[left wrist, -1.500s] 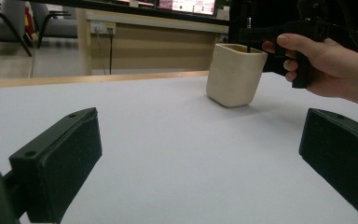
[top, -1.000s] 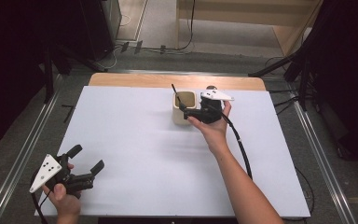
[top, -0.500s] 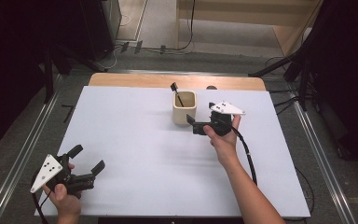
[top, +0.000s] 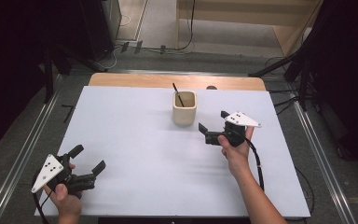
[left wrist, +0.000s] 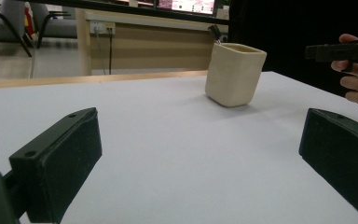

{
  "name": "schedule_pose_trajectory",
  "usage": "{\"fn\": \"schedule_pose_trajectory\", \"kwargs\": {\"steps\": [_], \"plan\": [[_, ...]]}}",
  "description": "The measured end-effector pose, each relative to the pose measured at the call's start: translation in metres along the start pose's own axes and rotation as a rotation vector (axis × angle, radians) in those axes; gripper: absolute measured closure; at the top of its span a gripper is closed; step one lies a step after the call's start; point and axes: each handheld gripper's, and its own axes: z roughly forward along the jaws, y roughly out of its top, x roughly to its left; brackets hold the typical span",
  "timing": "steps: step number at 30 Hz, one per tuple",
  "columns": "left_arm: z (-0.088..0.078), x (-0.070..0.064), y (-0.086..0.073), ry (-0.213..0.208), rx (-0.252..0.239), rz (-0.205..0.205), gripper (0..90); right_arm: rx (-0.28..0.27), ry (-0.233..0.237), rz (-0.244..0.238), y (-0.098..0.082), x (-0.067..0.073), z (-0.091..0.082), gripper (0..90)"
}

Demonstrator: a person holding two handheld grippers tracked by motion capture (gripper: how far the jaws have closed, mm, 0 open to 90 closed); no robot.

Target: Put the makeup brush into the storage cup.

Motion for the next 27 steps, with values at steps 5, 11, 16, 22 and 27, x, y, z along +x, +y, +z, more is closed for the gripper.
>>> {"fn": "schedule_pose_trajectory", "kwargs": {"steps": [5, 11, 16, 22, 27], "plan": [[0.0, 0.0, 0.0, 0.001, -0.002, -0.001, 0.0, -0.001, -0.007, 0.006, -0.007, -0.003, -0.01, 0.0], [-0.001, 0.0, 0.0, 0.002, -0.003, -0.002, 0.0, -0.001, -0.016, 0.013, -0.015, -0.007, -0.019, 0.0], [-0.001, 0.0, 0.0, 0.001, -0.004, -0.002, 0.0, 0.006, -0.026, 0.0, -0.025, -0.009, -0.03, 0.0], [0.0, -0.001, 0.0, -0.005, -0.002, 0.002, 0.0, 0.012, -0.032, 0.01, -0.036, -0.012, -0.041, 0.0], [0.0, -0.001, 0.0, -0.003, -0.003, 0.001, 0.0, 0.014, -0.037, 0.012, -0.043, -0.017, -0.054, 0.0]]}}
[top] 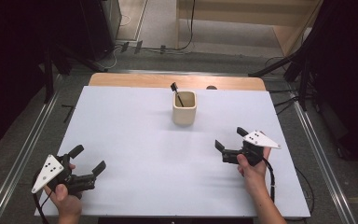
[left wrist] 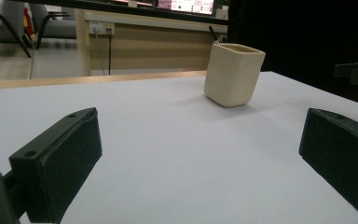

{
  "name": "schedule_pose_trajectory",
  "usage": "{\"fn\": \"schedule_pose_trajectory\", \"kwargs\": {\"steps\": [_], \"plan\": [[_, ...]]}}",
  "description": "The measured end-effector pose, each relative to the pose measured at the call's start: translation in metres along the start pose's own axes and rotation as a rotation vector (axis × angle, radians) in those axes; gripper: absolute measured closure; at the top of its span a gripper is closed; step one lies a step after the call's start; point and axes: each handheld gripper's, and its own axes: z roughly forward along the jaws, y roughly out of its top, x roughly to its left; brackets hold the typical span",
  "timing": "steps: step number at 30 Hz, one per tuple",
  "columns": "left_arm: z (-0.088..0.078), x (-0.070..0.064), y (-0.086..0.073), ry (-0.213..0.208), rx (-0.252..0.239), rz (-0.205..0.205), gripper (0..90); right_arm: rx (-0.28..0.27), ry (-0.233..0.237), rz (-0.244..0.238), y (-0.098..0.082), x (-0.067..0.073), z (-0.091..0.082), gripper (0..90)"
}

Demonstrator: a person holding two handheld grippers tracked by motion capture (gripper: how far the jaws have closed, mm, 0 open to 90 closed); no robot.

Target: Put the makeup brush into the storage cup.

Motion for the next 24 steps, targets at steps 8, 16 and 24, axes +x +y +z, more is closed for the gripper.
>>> {"fn": "schedule_pose_trajectory", "kwargs": {"steps": [8, 16, 24], "plan": [[0.001, -0.001, 0.0, -0.001, 0.002, 0.001, 0.0, -0.005, -0.015, -0.01, -0.01, -0.007, -0.021, 0.0], [0.001, 0.0, 0.0, -0.001, 0.003, 0.002, 0.0, -0.015, -0.035, 0.004, -0.02, -0.014, -0.044, 0.0], [0.0, 0.0, 0.0, -0.003, 0.003, 0.01, 0.0, -0.018, -0.064, 0.024, -0.029, -0.021, -0.064, 0.0]]}}
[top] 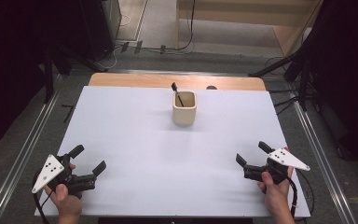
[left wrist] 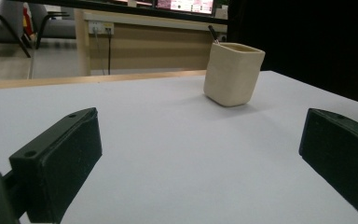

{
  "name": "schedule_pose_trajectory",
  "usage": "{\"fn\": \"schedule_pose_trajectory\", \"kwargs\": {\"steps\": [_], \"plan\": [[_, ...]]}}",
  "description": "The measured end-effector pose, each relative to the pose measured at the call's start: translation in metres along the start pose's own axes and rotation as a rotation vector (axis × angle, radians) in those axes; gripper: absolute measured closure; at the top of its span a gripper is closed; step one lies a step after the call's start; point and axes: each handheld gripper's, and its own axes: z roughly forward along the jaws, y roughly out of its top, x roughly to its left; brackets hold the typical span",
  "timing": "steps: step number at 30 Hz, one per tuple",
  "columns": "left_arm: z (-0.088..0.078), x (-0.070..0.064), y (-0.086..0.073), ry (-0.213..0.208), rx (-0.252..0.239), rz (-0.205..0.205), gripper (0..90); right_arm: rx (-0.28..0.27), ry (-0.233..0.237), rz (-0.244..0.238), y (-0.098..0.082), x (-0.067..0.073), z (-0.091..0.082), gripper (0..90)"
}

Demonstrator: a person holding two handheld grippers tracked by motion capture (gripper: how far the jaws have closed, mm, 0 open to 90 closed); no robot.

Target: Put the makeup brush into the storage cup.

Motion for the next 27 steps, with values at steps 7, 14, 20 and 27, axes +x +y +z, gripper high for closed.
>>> {"fn": "schedule_pose_trajectory", "kwargs": {"steps": [7, 14, 20, 27], "plan": [[0.001, 0.0, 0.0, 0.004, 0.001, 0.0, 0.0, -0.008, -0.005, 0.016, -0.006, -0.006, -0.016, 0.0], [0.001, -0.001, 0.001, 0.007, 0.007, 0.006, 0.0, -0.041, -0.025, 0.025, -0.005, -0.012, -0.028, 0.0], [0.001, 0.0, 0.001, 0.01, 0.008, 0.002, 0.0, -0.041, -0.019, 0.023, -0.005, -0.012, -0.028, 0.0], [0.001, 0.0, 0.001, 0.008, 0.01, 0.004, 0.0, -0.048, -0.012, 0.032, -0.007, -0.012, -0.028, 0.0]]}}
